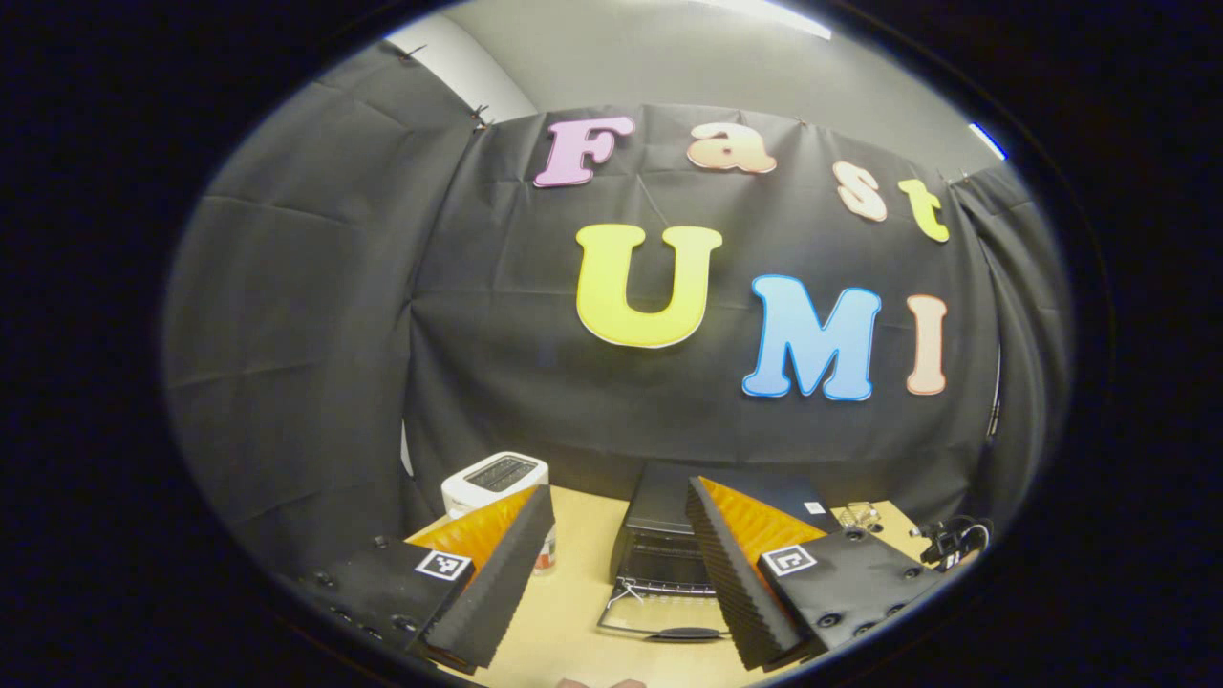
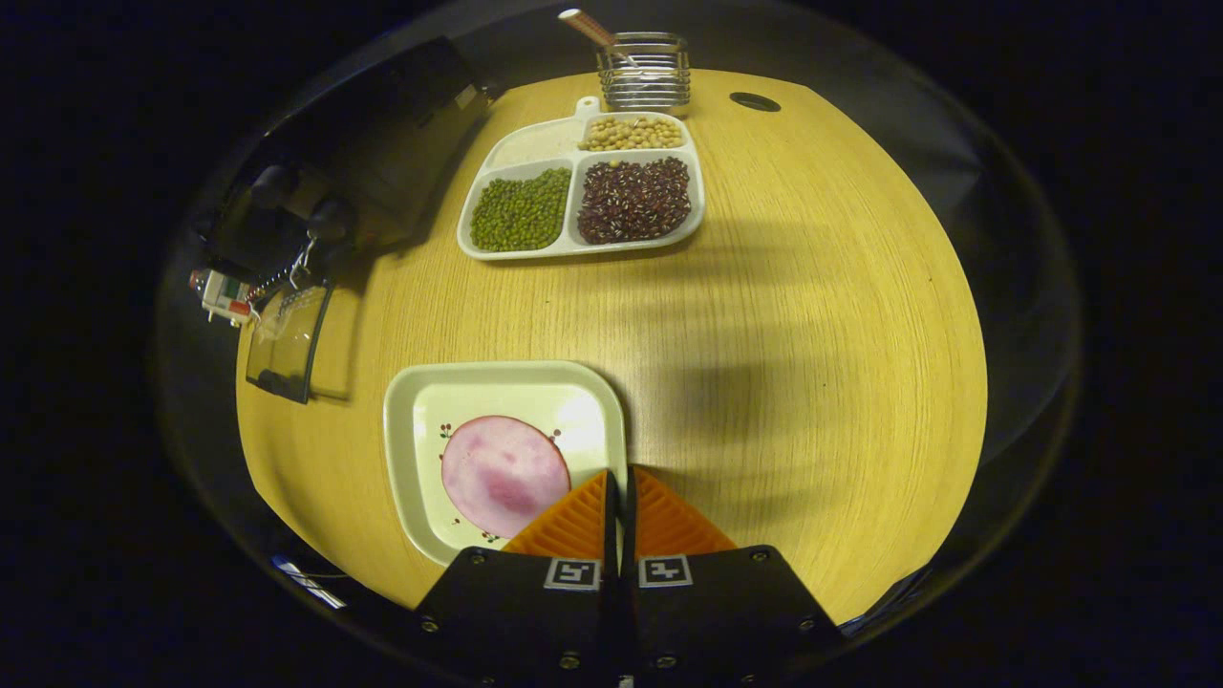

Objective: Open the electric oven with the left hand, put the food in, and close the electric oven.

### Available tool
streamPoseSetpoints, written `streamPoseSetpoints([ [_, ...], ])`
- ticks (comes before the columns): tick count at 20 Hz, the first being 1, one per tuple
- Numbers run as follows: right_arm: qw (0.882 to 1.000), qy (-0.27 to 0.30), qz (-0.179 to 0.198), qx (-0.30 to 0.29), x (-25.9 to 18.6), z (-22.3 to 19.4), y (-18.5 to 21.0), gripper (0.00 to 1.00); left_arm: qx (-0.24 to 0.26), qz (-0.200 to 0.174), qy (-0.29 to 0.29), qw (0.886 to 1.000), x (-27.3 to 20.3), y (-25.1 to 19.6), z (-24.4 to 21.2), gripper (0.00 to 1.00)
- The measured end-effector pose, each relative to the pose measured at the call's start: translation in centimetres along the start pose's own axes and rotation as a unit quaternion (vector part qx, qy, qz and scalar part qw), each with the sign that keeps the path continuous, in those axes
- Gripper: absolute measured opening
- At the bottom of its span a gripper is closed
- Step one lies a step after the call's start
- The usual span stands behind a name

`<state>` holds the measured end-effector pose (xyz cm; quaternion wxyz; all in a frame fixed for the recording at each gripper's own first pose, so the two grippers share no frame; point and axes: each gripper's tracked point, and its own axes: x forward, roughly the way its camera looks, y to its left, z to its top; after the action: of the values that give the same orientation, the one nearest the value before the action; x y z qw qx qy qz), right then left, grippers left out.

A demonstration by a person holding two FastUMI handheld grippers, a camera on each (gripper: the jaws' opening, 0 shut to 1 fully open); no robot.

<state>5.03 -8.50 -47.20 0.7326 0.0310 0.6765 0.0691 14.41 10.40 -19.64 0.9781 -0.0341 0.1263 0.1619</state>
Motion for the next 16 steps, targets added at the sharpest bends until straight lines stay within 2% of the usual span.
streamPoseSetpoints([
  [1,1.0,-0.013,0.016,0.019,-0.1,0.2,0.2,0.0,0.002,0.001,-0.001,1.0,0.0,0.1,0.1,0.98],
  [2,0.999,-0.024,0.031,0.027,0.0,-0.1,0.1,0.0,0.003,0.003,0.0,1.0,-0.1,0.2,0.2,0.92],
  [5,0.994,-0.045,0.083,0.059,-0.3,-0.7,0.9,0.0,0.0,0.004,0.003,1.0,-0.2,0.1,0.2,0.92],
  [7,0.987,-0.053,0.122,0.094,-0.2,-1.1,1.6,0.0,0.002,0.001,0.005,1.0,-0.3,-0.1,0.3,0.96],
  [11,0.963,-0.061,0.186,0.185,-0.2,-1.5,2.3,0.01,0.012,-0.014,0.0,1.0,0.2,-0.7,0.7,0.98],
  [16,0.938,-0.072,0.243,0.237,-0.4,-1.7,3.0,0.01,0.014,-0.027,-0.004,1.0,0.6,-1.2,1.0,0.95],
])
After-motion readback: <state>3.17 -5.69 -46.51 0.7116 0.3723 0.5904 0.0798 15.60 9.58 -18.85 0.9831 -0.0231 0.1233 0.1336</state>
